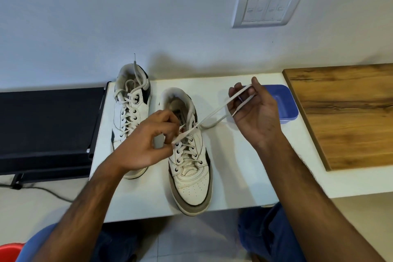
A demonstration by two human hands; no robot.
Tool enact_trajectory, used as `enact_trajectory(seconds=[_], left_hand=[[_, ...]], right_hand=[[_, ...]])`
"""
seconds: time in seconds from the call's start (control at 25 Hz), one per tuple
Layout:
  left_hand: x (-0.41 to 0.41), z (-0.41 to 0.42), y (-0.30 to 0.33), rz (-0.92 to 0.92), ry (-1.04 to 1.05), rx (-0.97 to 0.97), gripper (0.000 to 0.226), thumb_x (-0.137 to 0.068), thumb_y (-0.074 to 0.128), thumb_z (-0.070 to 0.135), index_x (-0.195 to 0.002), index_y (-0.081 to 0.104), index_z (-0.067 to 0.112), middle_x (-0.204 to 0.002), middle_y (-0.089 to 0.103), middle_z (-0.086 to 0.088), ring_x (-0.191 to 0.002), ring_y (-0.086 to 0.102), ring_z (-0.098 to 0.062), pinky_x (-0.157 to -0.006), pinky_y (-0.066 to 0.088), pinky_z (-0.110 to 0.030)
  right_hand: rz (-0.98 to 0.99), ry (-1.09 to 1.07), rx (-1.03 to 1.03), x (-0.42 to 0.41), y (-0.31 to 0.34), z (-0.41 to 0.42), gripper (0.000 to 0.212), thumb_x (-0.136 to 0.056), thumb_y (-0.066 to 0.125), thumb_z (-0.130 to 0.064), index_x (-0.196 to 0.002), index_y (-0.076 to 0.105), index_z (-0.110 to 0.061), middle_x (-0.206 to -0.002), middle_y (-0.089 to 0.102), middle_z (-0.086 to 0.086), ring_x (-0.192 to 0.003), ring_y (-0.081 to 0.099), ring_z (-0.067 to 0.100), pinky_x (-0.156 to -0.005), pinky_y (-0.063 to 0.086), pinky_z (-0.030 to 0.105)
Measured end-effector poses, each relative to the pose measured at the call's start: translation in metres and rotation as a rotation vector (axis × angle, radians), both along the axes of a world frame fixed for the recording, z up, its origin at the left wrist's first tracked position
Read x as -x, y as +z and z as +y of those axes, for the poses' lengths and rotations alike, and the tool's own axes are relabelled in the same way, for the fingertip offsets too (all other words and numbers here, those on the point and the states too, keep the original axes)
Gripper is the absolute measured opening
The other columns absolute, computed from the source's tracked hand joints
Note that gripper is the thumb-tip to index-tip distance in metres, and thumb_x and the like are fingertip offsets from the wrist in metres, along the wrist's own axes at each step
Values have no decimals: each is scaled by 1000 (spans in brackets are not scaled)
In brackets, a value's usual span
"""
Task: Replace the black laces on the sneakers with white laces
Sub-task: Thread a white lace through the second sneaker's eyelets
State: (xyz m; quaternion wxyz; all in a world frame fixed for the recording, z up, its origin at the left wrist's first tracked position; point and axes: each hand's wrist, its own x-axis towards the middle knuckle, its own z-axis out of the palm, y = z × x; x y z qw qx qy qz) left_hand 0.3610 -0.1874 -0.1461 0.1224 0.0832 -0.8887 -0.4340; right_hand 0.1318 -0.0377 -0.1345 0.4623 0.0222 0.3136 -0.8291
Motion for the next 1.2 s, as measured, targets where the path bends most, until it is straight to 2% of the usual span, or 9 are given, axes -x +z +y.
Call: enact_trajectory(seconds=[0.08, 0.2, 0.36, 0.48, 0.6, 0.72, 0.84, 0.96, 1.2], left_hand=[[0, 2, -4, -16, 12, 108, 28, -86, 66, 33, -65, 58, 17, -98, 53, 7, -96, 52, -21, -81, 43, -42], [2, 1, -5, 20, 24, 174, 43, -92, 64, 46, -58, 67, 19, -94, 53, 10, -90, 52, -20, -77, 43, -40], [4, 5, -4, 102, 103, 149, 33, -97, 62, 43, -75, 79, 24, -91, 54, 7, -86, 55, -16, -73, 45, -36], [9, 10, 4, 210, 277, 49, 19, -99, 62, 23, -115, 72, 21, -102, 61, 2, -89, 60, -19, -77, 48, -31], [12, 13, 5, 194, 273, -57, 46, -92, 68, 15, -136, 57, 22, -118, 64, 6, -102, 65, -19, -84, 49, -28], [12, 14, 1, 206, 272, -287, 45, -89, 71, 13, -132, 61, 20, -115, 71, -1, -101, 69, -23, -86, 54, -38], [13, 11, 2, 280, 314, -514, 25, -91, 70, 10, -116, 71, 10, -112, 74, -11, -84, 69, -24, -82, 57, -42], [14, 10, 4, 371, 411, -443, 19, -90, 68, 3, -108, 74, 7, -99, 70, -21, -81, 67, -21, -79, 56, -32], [12, 7, 5, 374, 496, -457, 23, -89, 67, -4, -105, 75, 11, -91, 78, 1, -81, 72, -15, -79, 55, -23]], right_hand=[[-54, -48, 46, -2, 0, 0, 29, -94, 66, -30, -70, 59, -16, -90, 71, 5, -94, 71, 21, -91, 52, 32], [-45, -57, 120, 0, 4, -1, 29, -97, 63, -32, -73, 58, -17, -74, 62, -1, -73, 64, 14, -72, 54, 26], [304, 160, -71, -10, 6, -4, 22, -102, 55, -25, -89, 67, -13, -73, 54, -3, -51, 35, 5, -44, 27, 17], [721, 457, -133, -26, 9, -6, 20, -103, 52, -9, -108, 71, -6, -78, 60, 2, -53, 24, 9, -48, 19, 21], [919, 601, -159, -39, 10, -8, 17, -102, 53, -2, -113, 66, -3, -80, 66, 8, -51, 27, 10, -48, 22, 21], [974, 626, -208, -46, 12, -9, 17, -101, 55, -2, -117, 62, 0, -81, 70, 10, -51, 33, 8, -48, 25, 20], [1009, 585, -228, -51, 17, -10, 19, -100, 53, 6, -118, 59, 10, -83, 67, 19, -50, 51, 0, -50, 36, 10], [1085, 560, -240, -53, 18, -12, 17, -99, 53, 8, -115, 57, 13, -85, 68, 22, -57, 59, -3, -56, 42, 6], [1233, 502, -311, -47, 5, -17, 17, -98, 65, -9, -115, 67, -10, -90, 75, 4, -84, 67, 15, -74, 47, 16]])
